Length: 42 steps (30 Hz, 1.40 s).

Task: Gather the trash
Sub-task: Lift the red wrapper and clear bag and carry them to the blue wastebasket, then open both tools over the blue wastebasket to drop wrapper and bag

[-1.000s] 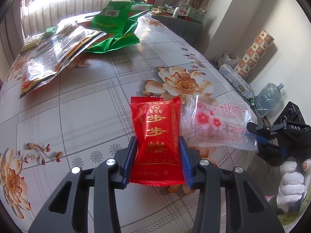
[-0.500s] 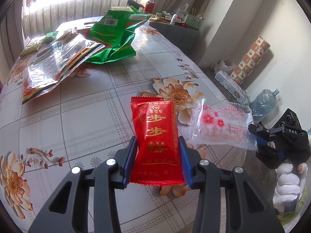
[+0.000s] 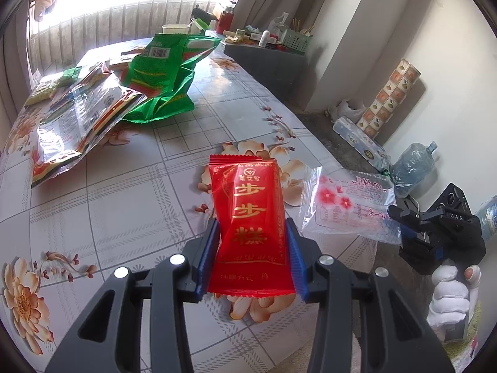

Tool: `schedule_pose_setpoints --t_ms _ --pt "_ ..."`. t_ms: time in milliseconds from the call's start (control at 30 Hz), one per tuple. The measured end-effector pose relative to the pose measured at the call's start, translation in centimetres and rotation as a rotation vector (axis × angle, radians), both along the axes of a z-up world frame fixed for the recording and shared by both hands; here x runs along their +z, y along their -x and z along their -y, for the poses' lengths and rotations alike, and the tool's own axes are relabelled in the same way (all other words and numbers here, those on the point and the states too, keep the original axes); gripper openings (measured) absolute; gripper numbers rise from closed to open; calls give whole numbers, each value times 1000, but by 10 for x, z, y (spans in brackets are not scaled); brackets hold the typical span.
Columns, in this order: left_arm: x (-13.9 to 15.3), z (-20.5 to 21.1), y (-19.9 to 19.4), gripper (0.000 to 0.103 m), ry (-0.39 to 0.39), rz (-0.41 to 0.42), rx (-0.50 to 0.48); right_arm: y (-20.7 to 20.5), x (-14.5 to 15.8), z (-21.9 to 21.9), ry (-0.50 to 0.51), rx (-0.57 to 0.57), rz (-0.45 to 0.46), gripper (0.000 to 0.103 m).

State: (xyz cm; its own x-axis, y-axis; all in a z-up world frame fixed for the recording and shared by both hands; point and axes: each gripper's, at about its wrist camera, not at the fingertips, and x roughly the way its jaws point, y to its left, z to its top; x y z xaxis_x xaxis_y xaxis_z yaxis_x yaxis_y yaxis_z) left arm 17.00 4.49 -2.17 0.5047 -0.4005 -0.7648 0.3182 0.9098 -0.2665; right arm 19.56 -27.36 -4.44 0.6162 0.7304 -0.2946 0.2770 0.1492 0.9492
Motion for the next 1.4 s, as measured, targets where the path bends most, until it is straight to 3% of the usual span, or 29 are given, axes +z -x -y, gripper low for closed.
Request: schedule_pose_setpoints --t_ms 233,467,700,833,967,1133,1300,1333,1400 --pt "18 31 -7 41 2 40 -79 17 3 27 6 -62 20 10" --pt "42 100 -20 41 -48 119 -247 64 27 97 129 -286 49 10" --pt "45 212 -36 41 -73 102 -474 139 28 170 350 -554 -96 10" --pt "28 288 -48 41 -112 38 -580 163 10 194 415 -659 -209 10" --pt "-7 358 -62 41 -163 -52 -653 162 -18 205 436 -729 -310 10" --pt "-52 428 -76 42 -186 -160 -702 144 -57 229 395 -761 -361 10" --pt "-79 495 -91 42 -170 -195 -713 118 -86 251 349 -804 -363 13" --pt "-84 506 -95 50 -161 -206 -714 110 -92 257 340 -809 -349 15" --pt "-101 529 -103 70 -180 -242 -713 92 -115 271 299 -772 -355 32"
